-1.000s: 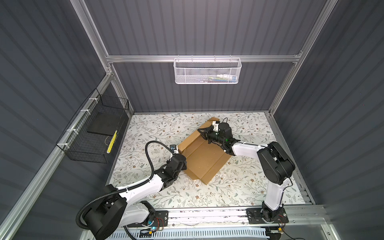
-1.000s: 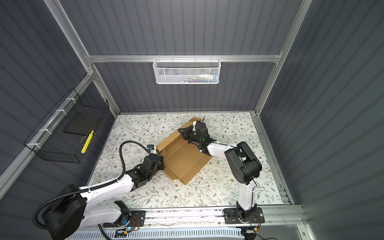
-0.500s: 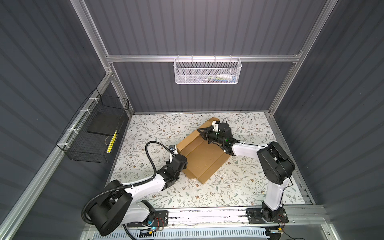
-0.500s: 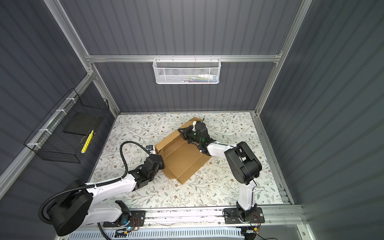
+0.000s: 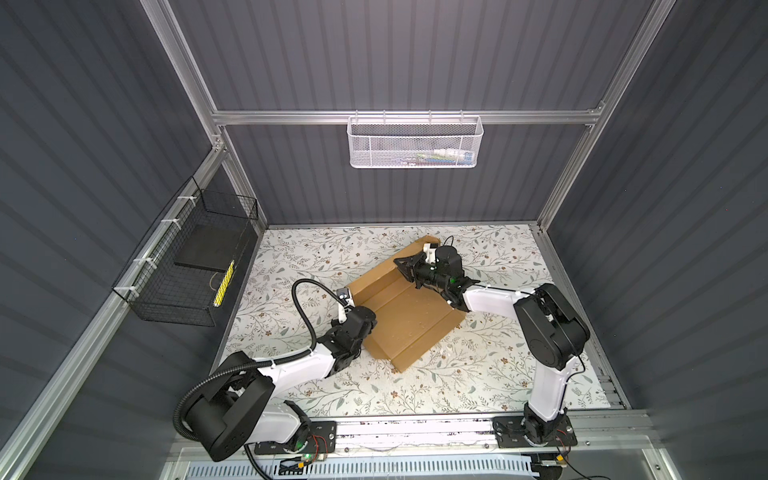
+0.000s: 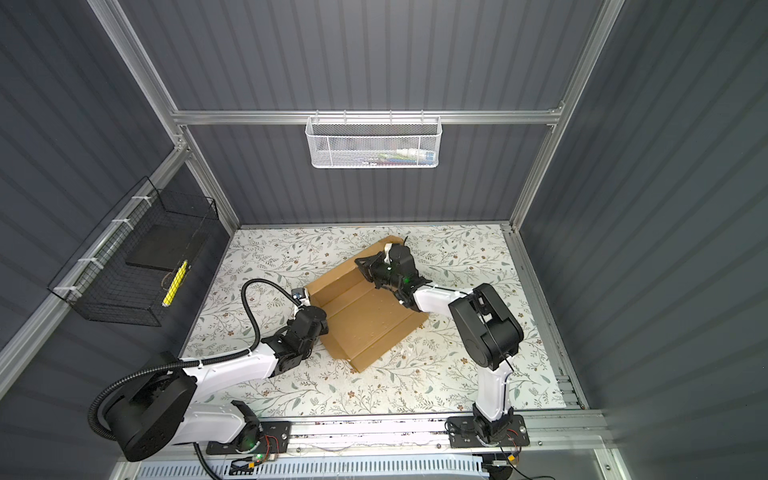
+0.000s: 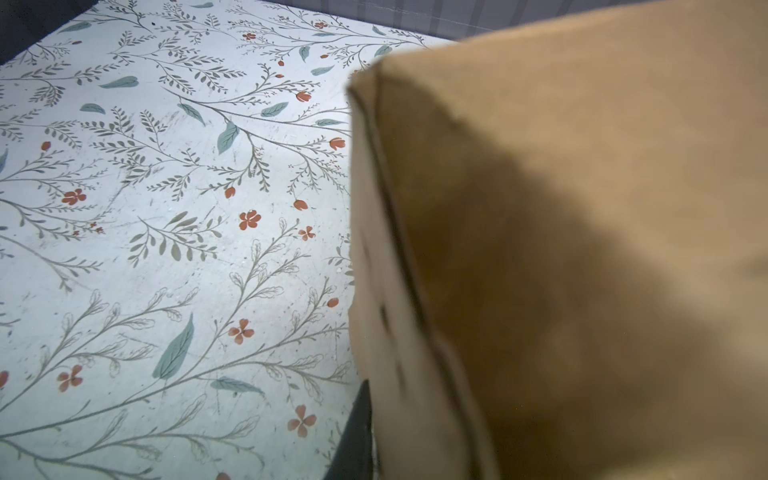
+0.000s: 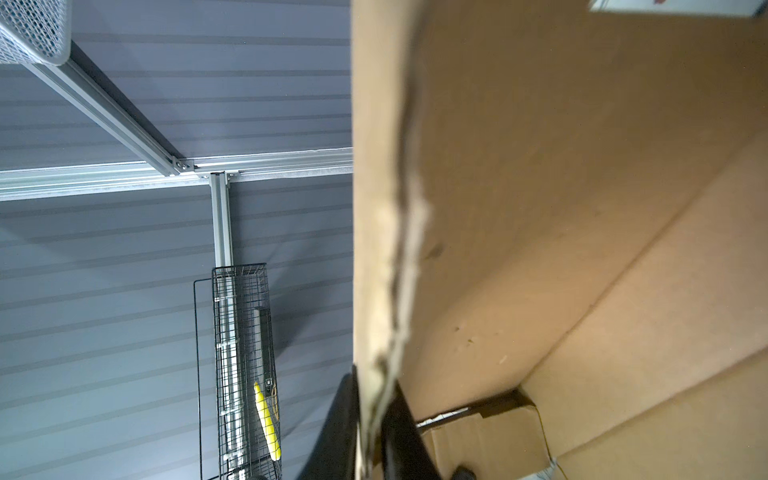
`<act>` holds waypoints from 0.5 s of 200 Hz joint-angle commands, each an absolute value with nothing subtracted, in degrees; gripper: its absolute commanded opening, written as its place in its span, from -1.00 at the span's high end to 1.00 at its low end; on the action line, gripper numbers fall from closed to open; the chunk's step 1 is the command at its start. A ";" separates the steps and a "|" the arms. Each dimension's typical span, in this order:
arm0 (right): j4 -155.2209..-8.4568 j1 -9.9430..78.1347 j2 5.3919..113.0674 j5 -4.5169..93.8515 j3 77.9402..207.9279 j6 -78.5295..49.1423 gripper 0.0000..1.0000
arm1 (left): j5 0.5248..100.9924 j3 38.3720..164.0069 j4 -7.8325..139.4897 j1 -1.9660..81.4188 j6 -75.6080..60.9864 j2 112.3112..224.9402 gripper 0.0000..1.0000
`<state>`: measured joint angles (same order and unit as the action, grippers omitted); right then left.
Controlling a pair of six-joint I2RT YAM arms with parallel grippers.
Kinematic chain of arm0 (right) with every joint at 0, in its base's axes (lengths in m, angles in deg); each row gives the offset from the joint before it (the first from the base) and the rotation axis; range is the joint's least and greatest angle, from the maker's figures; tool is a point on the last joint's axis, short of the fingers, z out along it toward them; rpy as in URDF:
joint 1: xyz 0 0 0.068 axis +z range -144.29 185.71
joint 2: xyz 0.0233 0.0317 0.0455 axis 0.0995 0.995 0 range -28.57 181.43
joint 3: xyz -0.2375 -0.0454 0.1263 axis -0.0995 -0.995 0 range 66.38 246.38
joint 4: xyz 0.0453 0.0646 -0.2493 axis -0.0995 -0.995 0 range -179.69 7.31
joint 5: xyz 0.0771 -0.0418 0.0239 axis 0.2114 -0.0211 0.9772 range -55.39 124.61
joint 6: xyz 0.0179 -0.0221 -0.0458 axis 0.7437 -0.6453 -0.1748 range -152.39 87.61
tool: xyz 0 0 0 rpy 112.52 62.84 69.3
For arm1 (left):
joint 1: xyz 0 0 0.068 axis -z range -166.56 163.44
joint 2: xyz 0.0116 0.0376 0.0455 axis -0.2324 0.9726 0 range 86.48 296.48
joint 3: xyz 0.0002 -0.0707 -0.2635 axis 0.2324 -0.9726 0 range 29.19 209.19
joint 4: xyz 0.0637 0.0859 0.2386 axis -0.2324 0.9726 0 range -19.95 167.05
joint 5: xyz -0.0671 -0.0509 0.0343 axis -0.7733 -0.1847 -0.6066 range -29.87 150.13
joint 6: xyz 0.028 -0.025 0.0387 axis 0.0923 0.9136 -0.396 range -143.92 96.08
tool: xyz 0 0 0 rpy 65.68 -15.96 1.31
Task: Fold the paper box
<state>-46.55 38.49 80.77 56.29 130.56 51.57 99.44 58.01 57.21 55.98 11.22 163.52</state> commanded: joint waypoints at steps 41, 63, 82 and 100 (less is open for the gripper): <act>-48.84 38.96 79.23 57.37 131.34 51.33 0.44 | 102.09 60.56 56.60 55.80 10.49 162.86 0.85; -50.04 38.94 77.60 56.88 130.61 50.51 0.30 | 102.46 61.38 56.69 55.78 9.73 163.27 0.88; -51.49 38.96 75.62 56.24 129.57 49.24 0.16 | 102.67 62.34 56.51 55.80 8.81 164.27 0.90; -53.28 39.01 73.27 55.40 128.17 47.77 0.05 | 102.92 63.17 56.17 55.66 8.04 165.20 0.94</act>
<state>-50.59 38.66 77.21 55.89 129.80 50.46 101.54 60.48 57.91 55.83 10.06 164.09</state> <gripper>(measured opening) 0.453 0.070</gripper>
